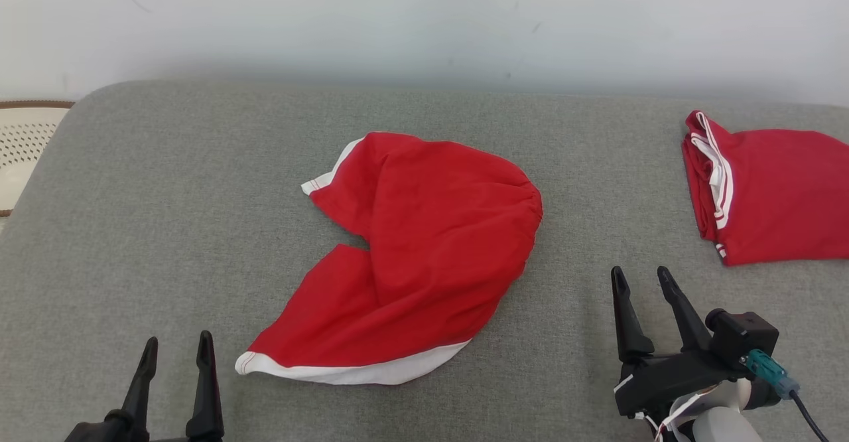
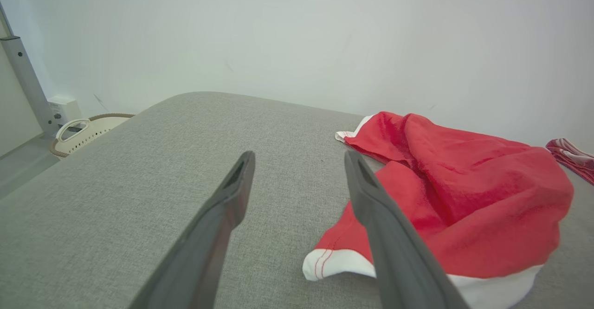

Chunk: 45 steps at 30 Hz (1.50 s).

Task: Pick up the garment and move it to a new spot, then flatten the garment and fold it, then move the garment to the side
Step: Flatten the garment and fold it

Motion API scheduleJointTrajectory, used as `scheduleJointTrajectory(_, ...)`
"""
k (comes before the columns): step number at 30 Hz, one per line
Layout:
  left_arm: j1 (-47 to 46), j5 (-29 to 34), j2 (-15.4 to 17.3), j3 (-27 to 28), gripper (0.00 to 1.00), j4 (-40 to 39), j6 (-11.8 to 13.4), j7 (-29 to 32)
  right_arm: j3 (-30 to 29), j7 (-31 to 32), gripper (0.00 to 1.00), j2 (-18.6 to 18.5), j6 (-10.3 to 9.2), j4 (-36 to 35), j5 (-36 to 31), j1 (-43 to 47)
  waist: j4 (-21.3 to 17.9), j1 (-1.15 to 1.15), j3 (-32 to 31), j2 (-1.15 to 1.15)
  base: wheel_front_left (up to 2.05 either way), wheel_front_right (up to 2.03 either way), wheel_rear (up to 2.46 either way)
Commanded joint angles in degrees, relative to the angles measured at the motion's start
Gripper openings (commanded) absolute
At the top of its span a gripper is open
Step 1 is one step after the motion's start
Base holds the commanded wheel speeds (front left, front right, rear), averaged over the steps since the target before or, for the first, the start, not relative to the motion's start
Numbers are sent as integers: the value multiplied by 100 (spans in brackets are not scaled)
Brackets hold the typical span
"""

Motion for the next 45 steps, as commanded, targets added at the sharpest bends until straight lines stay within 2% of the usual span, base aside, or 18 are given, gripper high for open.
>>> scheduleJointTrajectory(1, 112, 116, -54, 104, 100, 13, -41, -27, 58, 13, 100, -41, -4, 74, 89, -61, 28, 0, -20, 0, 0, 0, 0)
scheduleJointTrajectory(16, 45, 439, -432, 279, 100, 171, -459, -27, 710, 369, 100, -293, -4, 683, 840, -794, 279, 0, 6, 0, 0, 0, 0)
scheduleJointTrajectory(26, -84, 521, -581, 277, 100, 332, -703, -27, 1125, 431, 100, -294, -4, 1673, 1503, -1420, 676, 0, 159, 0, 0, 0, 0)
scheduleJointTrajectory(33, -160, 537, -636, 295, 100, 433, -784, -27, 1444, 373, 100, -278, -4, 2355, 1837, -1762, 938, 0, 253, 0, 0, 0, 0)
scheduleJointTrajectory(34, -164, 539, -641, 308, 100, 442, -799, -27, 1489, 332, 75, -265, -4, 2415, 1884, -1796, 957, 0, 260, 0, 0, 0, 0)
scheduleJointTrajectory(35, -169, 544, -645, 312, 100, 454, -793, -27, 1553, 322, 18, -266, -4, 2474, 1924, -1830, 974, 0, 268, 0, 0, 0, 0)
scheduleJointTrajectory(36, -176, 548, -649, 317, 100, 467, -797, -27, 1612, 285, 0, -273, -4, 2519, 1959, -1858, 987, 0, 272, 0, 0, 0, 0)
scheduleJointTrajectory(42, -169, 563, -662, 381, 100, 508, -786, -27, 1779, 11, 0, -409, -4, 2549, 1923, -1988, 940, 0, 225, 0, 0, 0, 0)
scheduleJointTrajectory(45, -78, 569, -664, 437, 100, 506, -789, -27, 1732, -61, 0, -498, -4, 2283, 1742, -1876, 815, 0, 142, 0, 0, 0, 0)
